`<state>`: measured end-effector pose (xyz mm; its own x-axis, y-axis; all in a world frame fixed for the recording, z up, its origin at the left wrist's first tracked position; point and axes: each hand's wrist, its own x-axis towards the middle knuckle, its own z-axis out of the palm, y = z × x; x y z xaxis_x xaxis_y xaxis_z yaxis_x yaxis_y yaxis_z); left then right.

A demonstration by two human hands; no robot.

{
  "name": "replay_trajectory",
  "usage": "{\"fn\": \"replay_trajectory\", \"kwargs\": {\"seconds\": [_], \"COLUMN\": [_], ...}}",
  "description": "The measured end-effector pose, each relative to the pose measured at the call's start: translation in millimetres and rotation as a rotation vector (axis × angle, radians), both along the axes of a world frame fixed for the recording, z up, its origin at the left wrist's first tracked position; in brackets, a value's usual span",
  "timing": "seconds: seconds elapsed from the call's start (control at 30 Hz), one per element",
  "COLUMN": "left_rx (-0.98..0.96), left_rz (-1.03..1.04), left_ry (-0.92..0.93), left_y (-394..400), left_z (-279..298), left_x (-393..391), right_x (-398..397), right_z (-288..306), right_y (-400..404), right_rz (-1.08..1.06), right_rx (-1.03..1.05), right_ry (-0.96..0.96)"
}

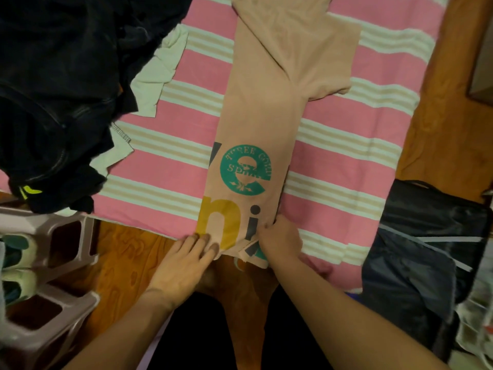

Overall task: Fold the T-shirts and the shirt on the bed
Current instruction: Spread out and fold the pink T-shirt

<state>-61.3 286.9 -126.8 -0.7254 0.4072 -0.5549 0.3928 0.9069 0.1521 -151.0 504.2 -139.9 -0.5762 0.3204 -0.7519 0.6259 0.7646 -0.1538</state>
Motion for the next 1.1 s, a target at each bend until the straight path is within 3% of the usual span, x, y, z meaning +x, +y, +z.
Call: {"fn": "replay_trajectory", "kwargs": {"seconds": [0.27,0.47,0.53,0.63,0.7,0.77,0.87,0.97,1.1], "left_rx": [-0.032,-0.114,-0.047,0.207,0.397,0.483,0.421,0.345,0.324], "left_rz": [-0.136,-0.16,-0.052,0.251,0.458,0.589,0.515,0.459,0.364], "left_ry": [-0.136,-0.413,-0.571,-0.733,-0.535,-0.178,0.332,0.467,0.474], "left_y": [-4,8,17,34,51,67,77,75,66], "left_z": [-9,8,11,13,12,3,-26,-57,-78], "left_x": [-31,-59,-82,-132,-181,-237,-317,-377,-419], "right_x": [30,39,9,-80,-156,-231,-321,-375,-390], "right_z": [-5,14,29,39,41,35,13,-10,-21], "right_y": [0,17,31,59,78,97,110,106,102], "right_rz": [-0.104,-0.027,-0.086,-0.197,-0.255,-0.328,-0.447,-0.57,-0.622], "right_rx": [0.017,0.101,-0.002,-0.088,-0.084,-0.084,-0.07,-0.074,-0.262], "right_ry": [-0.086,-0.164,-0.128,0.083,0.271,0.4,0.483,0.483,0.398]}}
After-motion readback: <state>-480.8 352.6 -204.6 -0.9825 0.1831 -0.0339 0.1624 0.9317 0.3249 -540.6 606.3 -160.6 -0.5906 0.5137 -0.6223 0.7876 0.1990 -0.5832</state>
